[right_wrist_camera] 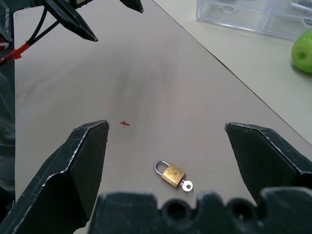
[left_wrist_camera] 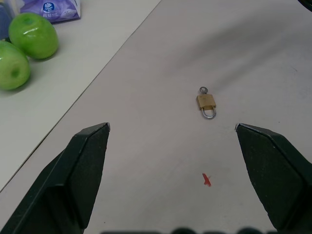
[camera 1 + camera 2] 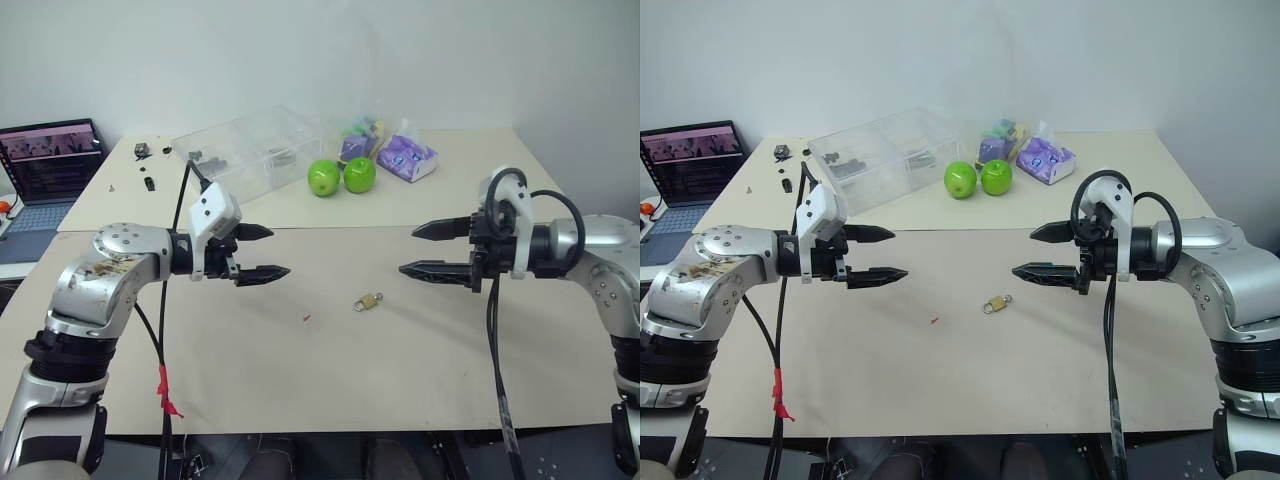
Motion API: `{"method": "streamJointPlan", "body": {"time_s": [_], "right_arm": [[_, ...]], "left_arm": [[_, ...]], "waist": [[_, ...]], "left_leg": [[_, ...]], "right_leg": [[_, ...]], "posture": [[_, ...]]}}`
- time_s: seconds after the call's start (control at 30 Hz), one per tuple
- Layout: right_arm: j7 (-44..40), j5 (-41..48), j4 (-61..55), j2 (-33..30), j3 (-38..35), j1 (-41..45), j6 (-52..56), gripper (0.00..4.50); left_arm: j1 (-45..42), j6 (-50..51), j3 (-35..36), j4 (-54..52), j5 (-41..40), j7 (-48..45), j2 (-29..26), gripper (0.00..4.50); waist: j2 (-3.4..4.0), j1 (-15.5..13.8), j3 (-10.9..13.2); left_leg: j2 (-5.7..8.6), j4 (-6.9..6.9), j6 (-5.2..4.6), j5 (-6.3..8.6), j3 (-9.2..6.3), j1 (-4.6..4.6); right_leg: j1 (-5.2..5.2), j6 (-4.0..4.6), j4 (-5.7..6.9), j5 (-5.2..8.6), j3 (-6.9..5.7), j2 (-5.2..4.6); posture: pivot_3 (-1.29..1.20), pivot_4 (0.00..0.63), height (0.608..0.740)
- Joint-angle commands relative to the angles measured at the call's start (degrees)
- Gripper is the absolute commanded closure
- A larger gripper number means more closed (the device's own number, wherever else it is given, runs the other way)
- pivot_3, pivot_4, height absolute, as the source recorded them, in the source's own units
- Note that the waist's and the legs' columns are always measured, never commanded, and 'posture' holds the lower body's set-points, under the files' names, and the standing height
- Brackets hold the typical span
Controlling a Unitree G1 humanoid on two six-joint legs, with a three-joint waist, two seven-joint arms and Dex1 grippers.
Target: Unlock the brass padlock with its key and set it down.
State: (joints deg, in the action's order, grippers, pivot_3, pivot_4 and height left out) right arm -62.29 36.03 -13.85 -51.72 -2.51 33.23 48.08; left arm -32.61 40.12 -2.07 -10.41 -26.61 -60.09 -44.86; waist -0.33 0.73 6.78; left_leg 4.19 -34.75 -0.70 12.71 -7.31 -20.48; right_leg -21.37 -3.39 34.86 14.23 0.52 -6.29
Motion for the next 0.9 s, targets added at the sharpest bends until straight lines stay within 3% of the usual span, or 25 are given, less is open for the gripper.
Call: {"method": "streamJointPlan", "body": {"time_s": [0.03, 0.33, 0.57, 0.63, 0.77, 0.9], "right_arm": [[0.59, -0.68, -1.49, -0.32, -0.49, 0.15, -1.59, 0.0], [1.66, -0.72, -3.14, -1.1, -1.6, -0.97, -0.71, 0.0], [2.17, -4.76, -6.63, -5.51, -0.86, -6.04, -3.07, 0.0], [2.04, -7.32, -7.77, -7.77, 0.2, -8.79, -4.77, 0.0], [5.09, -4.22, -8.81, -5.71, -3.4, -9.28, -2.28, 0.0], [7.79, -4.81, -11.2, -6.27, -6.12, -12.86, -1.92, 0.0]], "left_arm": [[-0.24, -1.03, 1.08, -0.71, 0.0, -0.24, -0.78, 0.11], [-2.36, -0.67, 0.29, 3.19, -0.94, 0.44, 3.37, 0.11], [-6.59, -4.4, -5.78, 7.11, 2.47, -2.19, 6.37, 0.11], [-8.36, -7.1, -8.46, 9.43, 4.88, -2.14, 8.69, 0.11], [-10.88, -11.33, -13.09, 15.34, 12.19, 4.42, 15.68, 0.11], [-10.03, -6.57, -18.14, 13.26, 13.6, 7.37, 23.34, 0.11]], "waist": [[0.0, 0.0, 0.0], [-0.02, -0.03, 0.01], [-0.03, -0.41, 0.02], [-0.04, -0.84, 0.02], [-0.08, -0.87, 0.04], [-0.09, -1.06, 0.03]], "left_leg": [[0.0, 0.0, 0.0, 0.0, 0.0, 0.0], [0.0, -0.01, -0.01, 0.01, 0.01, 0.01], [0.02, -0.02, -0.01, 0.01, 0.02, -0.01], [0.04, -0.05, -0.02, 0.02, 0.05, -0.03], [0.05, -0.11, -0.04, 0.03, 0.15, 0.0], [0.04, -0.1, -0.09, 0.06, 0.19, 0.0]], "right_leg": [[0.0, 0.0, 0.0, 0.0, 0.0, 0.0], [0.01, 0.0, 0.01, 0.0, 0.01, 0.0], [0.01, 0.0, -0.03, 0.0, 0.0, -0.01], [0.03, 0.0, -0.07, 0.0, -0.02, -0.02], [0.09, 0.01, -0.08, -0.03, 0.06, -0.03], [0.13, 0.0, -0.12, -0.04, 0.13, -0.03]], "posture": [[0.0, 0.15, 0.74], [0.0, 0.15, 0.74], [0.0, 0.15, 0.74], [0.0, 0.15, 0.74], [0.0, 0.15, 0.74], [0.0, 0.15, 0.74]]}}
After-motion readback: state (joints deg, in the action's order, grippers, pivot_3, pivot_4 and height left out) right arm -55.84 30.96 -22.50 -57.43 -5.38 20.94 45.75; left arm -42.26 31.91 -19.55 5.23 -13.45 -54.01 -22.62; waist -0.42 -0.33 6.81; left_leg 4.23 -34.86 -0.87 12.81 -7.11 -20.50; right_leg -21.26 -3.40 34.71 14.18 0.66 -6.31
